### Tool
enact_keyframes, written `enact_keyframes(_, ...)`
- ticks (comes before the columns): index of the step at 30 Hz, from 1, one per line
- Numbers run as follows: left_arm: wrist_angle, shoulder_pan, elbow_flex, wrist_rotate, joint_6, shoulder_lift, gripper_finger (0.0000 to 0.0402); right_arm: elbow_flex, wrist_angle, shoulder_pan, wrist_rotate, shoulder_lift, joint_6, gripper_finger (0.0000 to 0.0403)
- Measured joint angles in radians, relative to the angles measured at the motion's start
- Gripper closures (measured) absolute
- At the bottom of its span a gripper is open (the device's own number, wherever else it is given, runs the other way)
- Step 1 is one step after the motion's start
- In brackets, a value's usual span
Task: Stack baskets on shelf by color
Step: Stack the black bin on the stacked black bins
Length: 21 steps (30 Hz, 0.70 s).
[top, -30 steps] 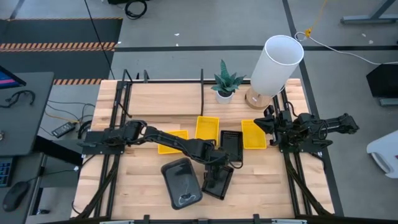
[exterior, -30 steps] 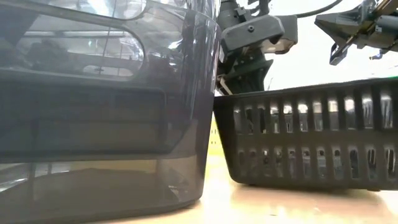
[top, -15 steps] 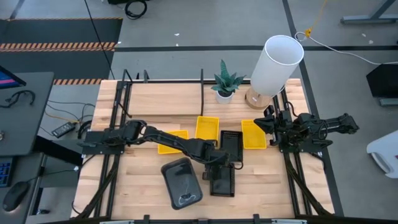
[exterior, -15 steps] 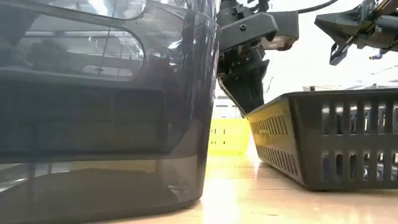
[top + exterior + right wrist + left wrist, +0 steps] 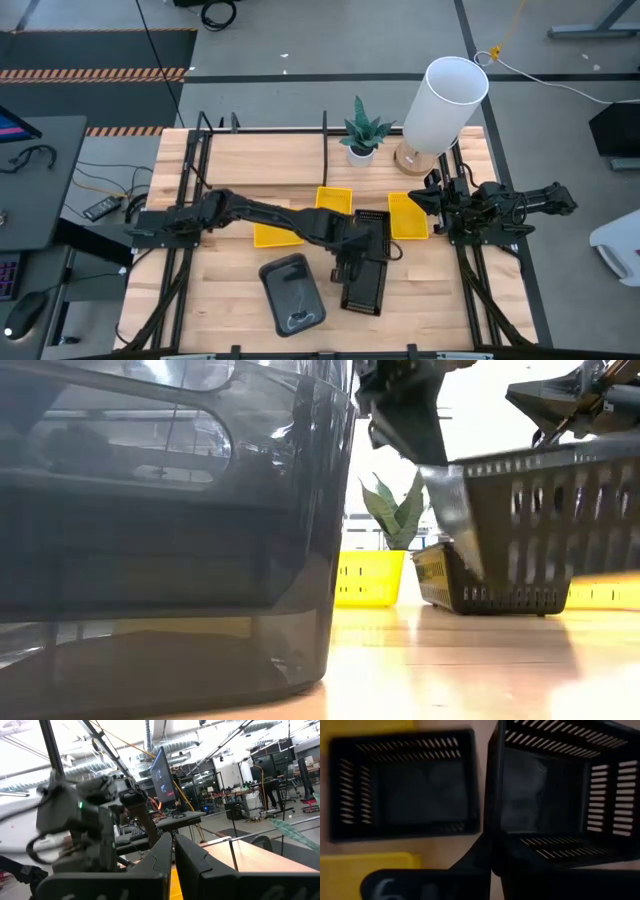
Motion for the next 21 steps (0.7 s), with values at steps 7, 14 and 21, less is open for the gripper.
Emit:
enact_keyframes(7,-0.024,0.061,0.107,-0.015,0.06,0.0,0.0386,0.0,0.0,0.0,0.0,0.0,0.0,0.0376)
enact_keyframes(14,-0.018,0.171,0.117,0.028,0.093,0.0,0.0386,0.0,0.0,0.0,0.0,0.0,0.0,0.0376)
enact_keyframes(21,0.083,0.261,0.048,0.059,0.088,0.004,0.0386,0.0,0.0,0.0,0.0,0.0,0.0,0.0376)
